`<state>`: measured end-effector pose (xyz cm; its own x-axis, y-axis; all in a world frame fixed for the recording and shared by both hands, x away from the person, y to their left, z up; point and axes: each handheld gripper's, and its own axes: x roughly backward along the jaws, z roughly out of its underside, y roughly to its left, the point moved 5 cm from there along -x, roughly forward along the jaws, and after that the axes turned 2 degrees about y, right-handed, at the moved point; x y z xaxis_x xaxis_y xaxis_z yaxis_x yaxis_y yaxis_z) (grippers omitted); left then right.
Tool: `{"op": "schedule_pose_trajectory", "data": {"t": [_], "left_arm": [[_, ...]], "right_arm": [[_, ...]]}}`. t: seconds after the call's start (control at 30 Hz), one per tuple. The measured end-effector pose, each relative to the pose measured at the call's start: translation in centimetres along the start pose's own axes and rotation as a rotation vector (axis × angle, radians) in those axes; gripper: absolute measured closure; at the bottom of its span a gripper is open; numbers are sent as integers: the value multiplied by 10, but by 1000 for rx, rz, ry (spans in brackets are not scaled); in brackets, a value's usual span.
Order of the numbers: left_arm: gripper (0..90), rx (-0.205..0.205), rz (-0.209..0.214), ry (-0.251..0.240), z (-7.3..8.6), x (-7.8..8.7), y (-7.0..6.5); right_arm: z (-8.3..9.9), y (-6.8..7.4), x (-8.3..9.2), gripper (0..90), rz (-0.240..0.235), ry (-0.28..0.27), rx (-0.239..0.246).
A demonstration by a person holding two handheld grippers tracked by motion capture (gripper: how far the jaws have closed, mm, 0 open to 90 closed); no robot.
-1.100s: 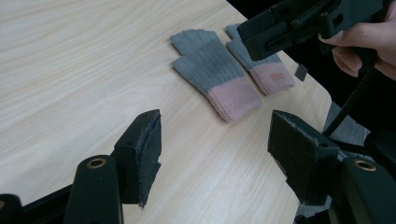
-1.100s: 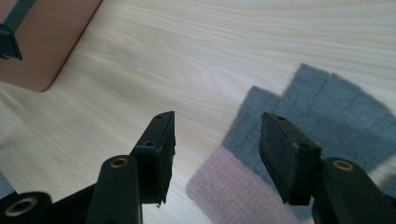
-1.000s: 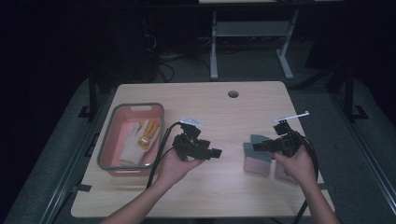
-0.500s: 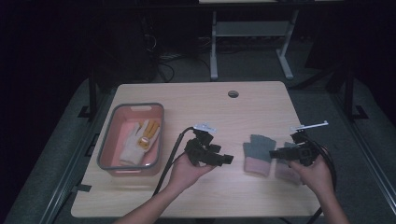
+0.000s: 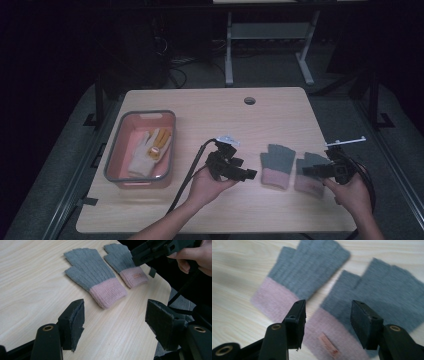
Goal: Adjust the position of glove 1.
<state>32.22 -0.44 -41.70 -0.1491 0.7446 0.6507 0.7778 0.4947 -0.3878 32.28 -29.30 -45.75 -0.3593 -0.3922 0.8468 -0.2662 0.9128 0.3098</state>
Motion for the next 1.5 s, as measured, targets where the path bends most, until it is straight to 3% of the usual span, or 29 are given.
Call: {"op": "schedule_pose_trajectory", "data": {"t": [0.37,0.5,0.73,1.17,1.5], "left_arm": [[310,-3,32,8,-2,-18,-4],[307,-3,39,19,-1,-25,-5],[305,-10,33,33,1,-32,-8],[305,-14,36,30,2,-33,-11],[306,-16,23,34,1,-31,-9]], "right_arm": [[6,-19,-13,479,88,45,11],[11,-20,-21,487,118,72,26],[13,-20,-25,524,138,58,29],[12,-20,-26,739,117,68,-19],[10,-23,-22,809,73,59,-94]]}}
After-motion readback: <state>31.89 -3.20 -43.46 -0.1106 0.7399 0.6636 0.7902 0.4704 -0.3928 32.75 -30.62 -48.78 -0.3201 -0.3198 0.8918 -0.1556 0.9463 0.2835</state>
